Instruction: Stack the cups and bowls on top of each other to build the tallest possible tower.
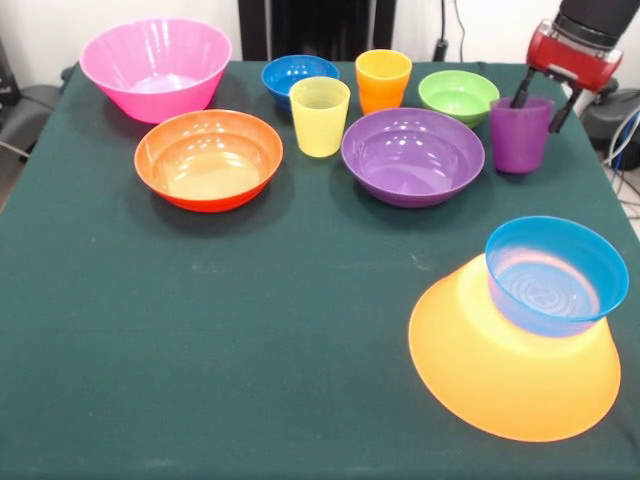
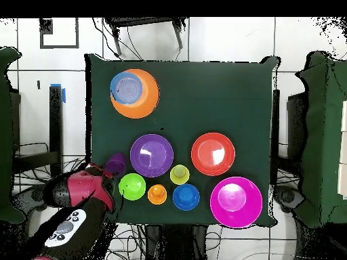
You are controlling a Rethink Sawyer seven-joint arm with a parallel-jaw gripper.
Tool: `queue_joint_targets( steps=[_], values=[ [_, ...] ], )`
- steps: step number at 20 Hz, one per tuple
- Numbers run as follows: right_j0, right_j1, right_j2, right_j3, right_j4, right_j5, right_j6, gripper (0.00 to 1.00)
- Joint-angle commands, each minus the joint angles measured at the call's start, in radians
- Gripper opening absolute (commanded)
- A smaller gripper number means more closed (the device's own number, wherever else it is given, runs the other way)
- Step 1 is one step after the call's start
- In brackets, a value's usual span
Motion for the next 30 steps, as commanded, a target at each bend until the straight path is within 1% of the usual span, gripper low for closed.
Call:
queue_joint_targets(
  steps=[1, 5, 7, 11, 13, 16, 20, 23, 30],
  values=[
    [0.007, 0.051, 0.050, -0.037, 0.068, -0.028, 0.233, 1.00],
    [-0.014, 0.049, 0.085, -0.046, 0.082, -0.043, 0.210, 1.00],
    [-0.014, 0.047, 0.090, -0.049, 0.088, -0.041, 0.207, 1.00],
    [-0.015, 0.042, 0.086, -0.060, 0.090, -0.018, 0.188, 1.00],
    [-0.004, 0.046, 0.067, -0.078, 0.090, 0.010, 0.183, 1.00],
    [-0.009, 0.050, 0.032, -0.121, 0.071, 0.072, 0.156, 1.00],
    [-0.032, 0.044, 0.015, -0.163, 0.040, 0.133, 0.112, 1.00],
    [-0.037, 0.046, -0.005, -0.196, 0.024, 0.175, 0.095, 1.00],
    [-0.064, 0.047, -0.010, -0.220, -0.005, 0.185, 0.059, 1.00]
  ],
)
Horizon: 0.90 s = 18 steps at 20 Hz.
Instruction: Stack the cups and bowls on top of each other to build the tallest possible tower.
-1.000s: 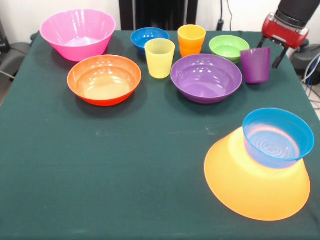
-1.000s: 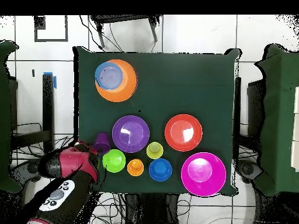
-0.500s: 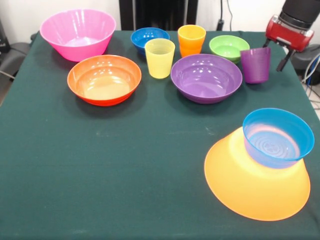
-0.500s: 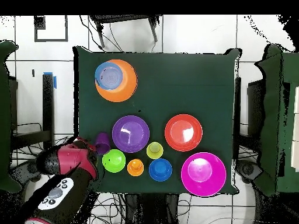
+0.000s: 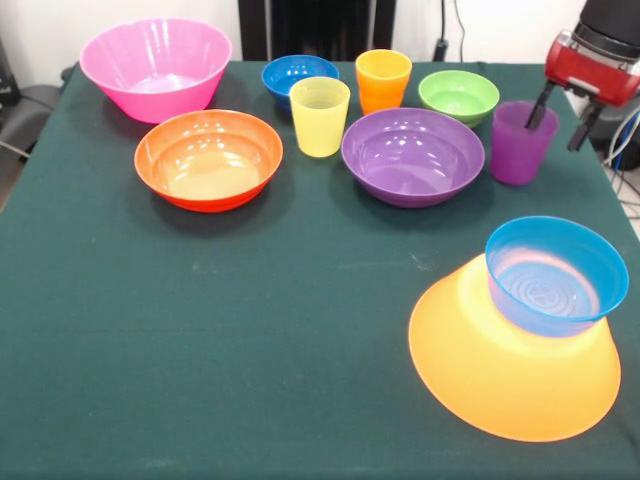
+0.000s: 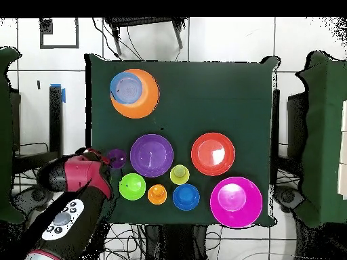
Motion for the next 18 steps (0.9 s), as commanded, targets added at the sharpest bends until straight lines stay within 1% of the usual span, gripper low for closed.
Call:
queue_joint_targets(
  steps=[1, 6, 11, 18],
  values=[
    [-0.055, 0.017, 0.045, -0.092, -0.059, 0.111, 0.053, 1.00],
    [-0.076, 0.016, 0.044, -0.098, -0.082, 0.105, 0.027, 1.00],
    [-0.098, 0.012, 0.059, -0.082, -0.110, 0.069, 0.008, 1.00],
    [-0.102, 0.010, 0.080, -0.067, -0.120, 0.061, 0.033, 1.00]
  ],
)
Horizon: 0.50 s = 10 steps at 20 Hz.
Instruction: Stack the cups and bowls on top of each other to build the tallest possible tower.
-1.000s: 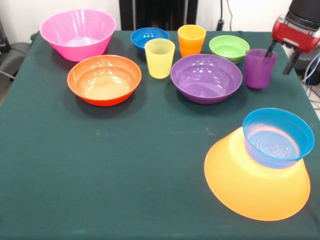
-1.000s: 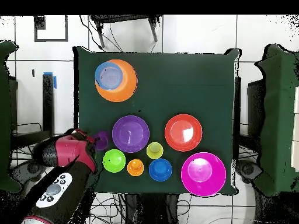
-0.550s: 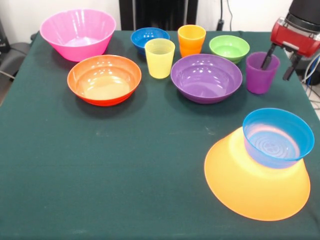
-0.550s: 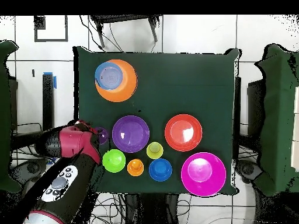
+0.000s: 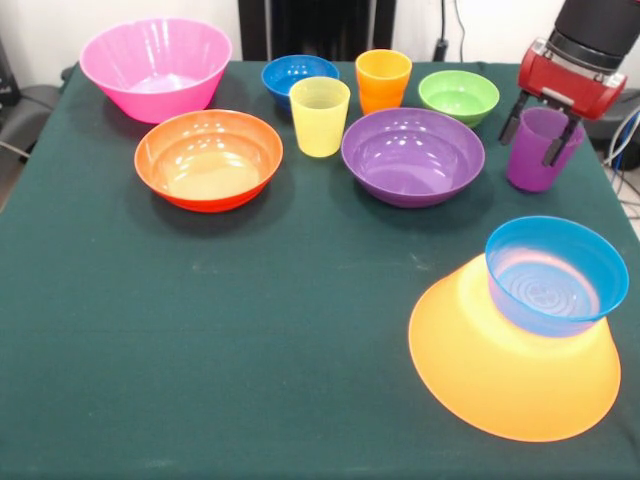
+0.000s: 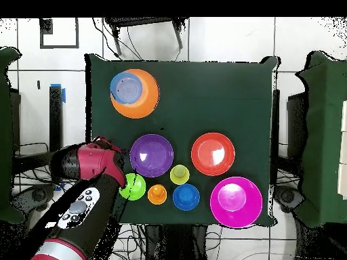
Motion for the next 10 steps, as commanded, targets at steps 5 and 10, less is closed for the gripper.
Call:
queue_joint_targets(
  steps=[5, 10],
  values=[
    [0.000, 0.003, 0.105, -0.001, -0.055, 0.045, 0.064, 1.00],
    [0.011, 0.002, 0.106, -0.006, -0.042, 0.061, 0.081, 1.00]
  ],
)
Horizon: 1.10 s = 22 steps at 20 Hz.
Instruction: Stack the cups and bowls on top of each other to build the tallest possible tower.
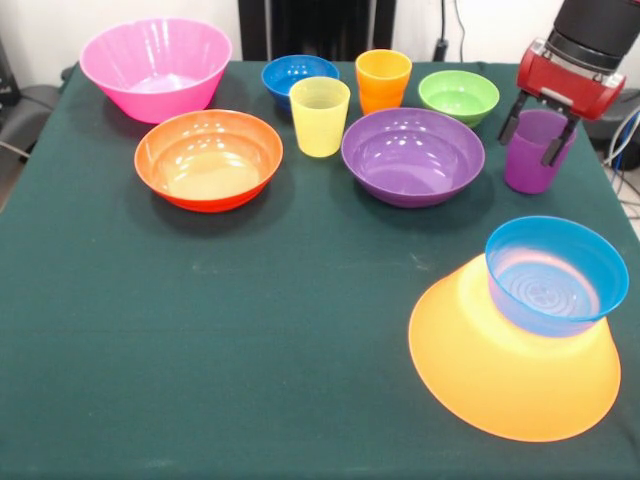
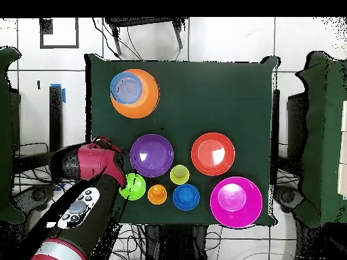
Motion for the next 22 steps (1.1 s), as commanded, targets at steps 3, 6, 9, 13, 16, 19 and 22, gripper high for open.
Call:
queue_joint_targets(
  steps=[3, 6, 9, 13, 16, 19, 22],
  values=[
    [0.021, 0.003, 0.093, -0.018, -0.039, 0.087, 0.088, 1.00],
    [0.033, 0.001, 0.081, -0.027, -0.036, 0.120, 0.098, 1.00],
    [0.040, -0.003, 0.091, -0.016, -0.020, 0.112, 0.118, 1.00],
    [0.055, -0.002, 0.106, 0.005, 0.012, 0.079, 0.161, 1.00],
    [0.054, -0.008, 0.136, 0.039, 0.033, 0.041, 0.177, 1.00],
    [0.037, -0.019, 0.173, 0.073, 0.050, 0.010, 0.176, 1.00],
    [0.027, -0.020, 0.194, 0.090, 0.058, -0.017, 0.175, 1.00]
  ],
)
